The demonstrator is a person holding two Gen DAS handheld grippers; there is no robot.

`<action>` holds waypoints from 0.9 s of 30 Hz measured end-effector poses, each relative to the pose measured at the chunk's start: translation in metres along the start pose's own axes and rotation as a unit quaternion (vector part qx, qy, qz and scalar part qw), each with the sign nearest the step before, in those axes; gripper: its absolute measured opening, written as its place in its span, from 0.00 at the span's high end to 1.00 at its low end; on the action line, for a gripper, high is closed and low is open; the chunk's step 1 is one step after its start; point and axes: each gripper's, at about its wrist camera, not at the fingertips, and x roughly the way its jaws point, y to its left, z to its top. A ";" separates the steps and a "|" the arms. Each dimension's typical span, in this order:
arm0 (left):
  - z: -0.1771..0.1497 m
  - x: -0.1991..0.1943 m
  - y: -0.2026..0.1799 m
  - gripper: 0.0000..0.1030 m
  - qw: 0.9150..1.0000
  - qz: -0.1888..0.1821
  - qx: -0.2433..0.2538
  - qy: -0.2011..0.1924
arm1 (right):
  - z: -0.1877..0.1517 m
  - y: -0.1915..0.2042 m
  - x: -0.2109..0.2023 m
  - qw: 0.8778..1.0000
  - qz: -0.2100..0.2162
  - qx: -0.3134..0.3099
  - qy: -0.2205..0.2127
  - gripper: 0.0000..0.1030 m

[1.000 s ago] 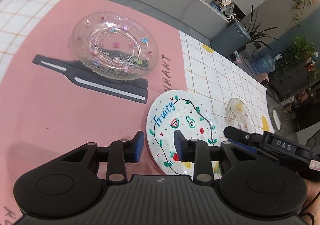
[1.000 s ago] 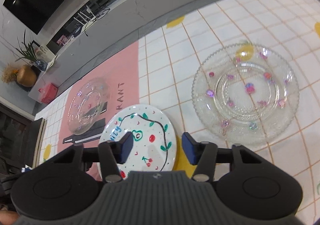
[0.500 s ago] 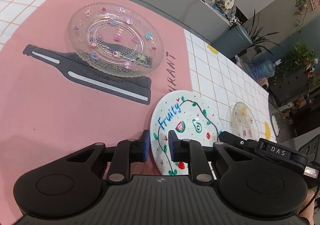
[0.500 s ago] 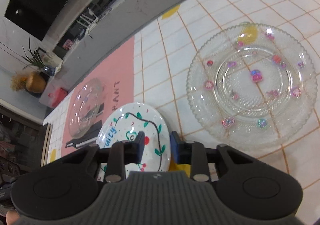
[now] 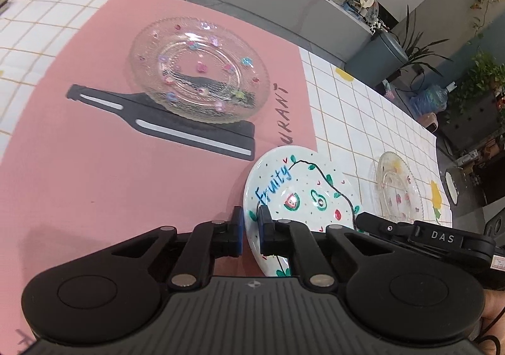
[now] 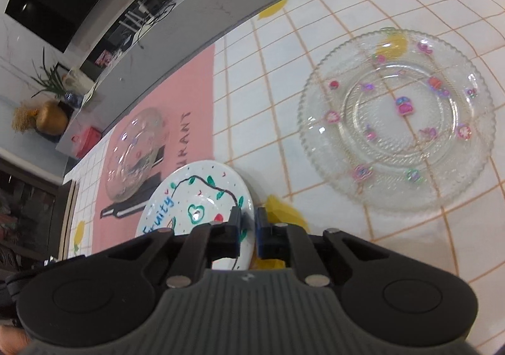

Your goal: Organize plates and bowls

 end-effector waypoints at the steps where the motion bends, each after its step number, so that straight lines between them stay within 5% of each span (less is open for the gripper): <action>1: -0.001 -0.003 0.001 0.90 1.000 0.002 0.002 0.000 | -0.002 0.003 -0.002 1.000 0.000 -0.004 0.003 0.93; 16: -0.028 -0.011 0.001 0.90 0.999 0.013 0.024 0.040 | -0.028 0.002 -0.006 0.999 -0.016 -0.015 0.047 0.91; 27: -0.034 -0.012 0.000 0.88 0.999 0.015 0.038 0.034 | -0.029 0.009 -0.006 0.998 -0.037 -0.019 0.055 0.90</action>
